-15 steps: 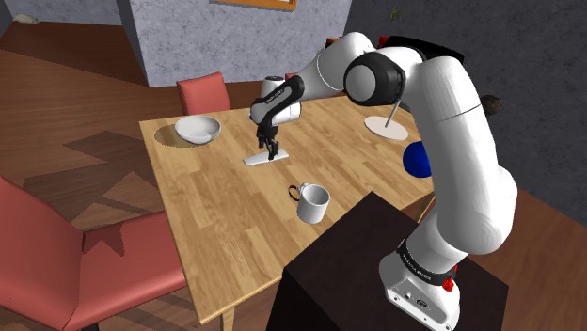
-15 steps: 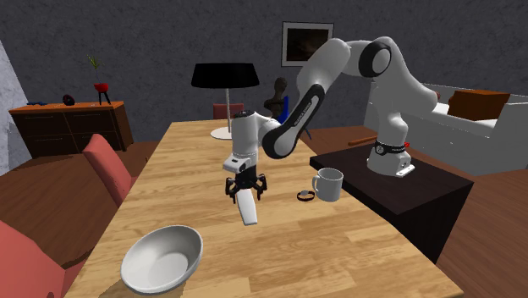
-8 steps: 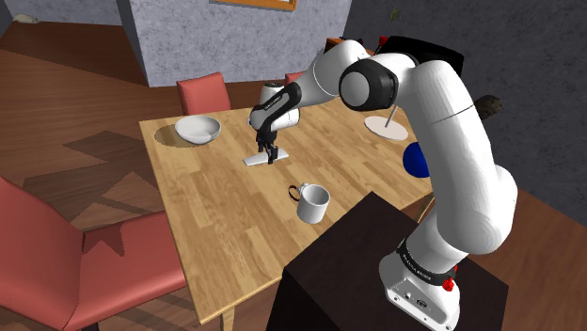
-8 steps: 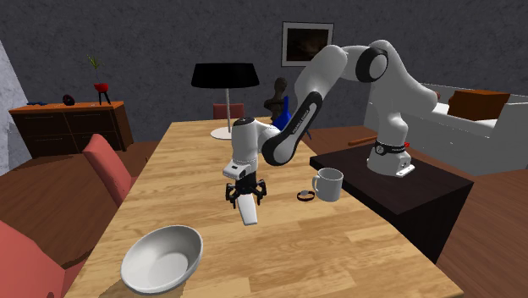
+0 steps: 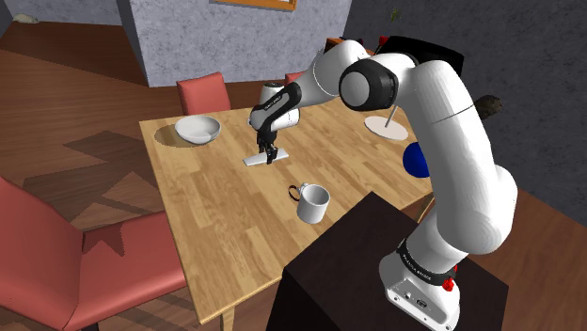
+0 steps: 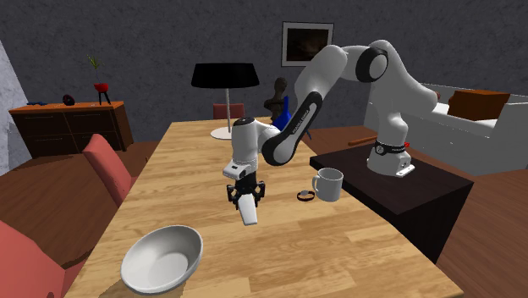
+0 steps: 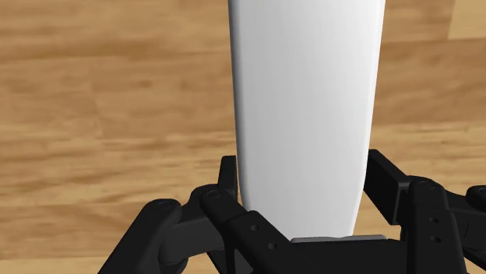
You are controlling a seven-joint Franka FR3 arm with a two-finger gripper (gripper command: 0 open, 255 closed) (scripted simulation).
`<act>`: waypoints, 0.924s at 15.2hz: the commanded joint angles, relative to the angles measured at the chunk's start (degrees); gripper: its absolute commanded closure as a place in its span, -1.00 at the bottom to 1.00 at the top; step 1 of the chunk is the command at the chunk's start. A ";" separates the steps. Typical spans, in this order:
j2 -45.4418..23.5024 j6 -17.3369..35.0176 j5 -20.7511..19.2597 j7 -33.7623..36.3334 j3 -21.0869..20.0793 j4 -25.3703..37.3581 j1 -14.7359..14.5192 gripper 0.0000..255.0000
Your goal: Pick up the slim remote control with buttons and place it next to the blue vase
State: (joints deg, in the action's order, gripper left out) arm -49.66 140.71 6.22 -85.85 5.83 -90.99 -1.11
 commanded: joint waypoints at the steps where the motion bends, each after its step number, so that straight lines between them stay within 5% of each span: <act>1: 0.00 0.01 0.00 0.00 0.00 0.00 0.00 1.00; 14: 4.87 -3.21 -0.41 0.19 0.46 -1.66 -0.36 1.00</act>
State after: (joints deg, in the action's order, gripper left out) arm -45.45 137.90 5.86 -85.64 6.24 -92.39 -1.46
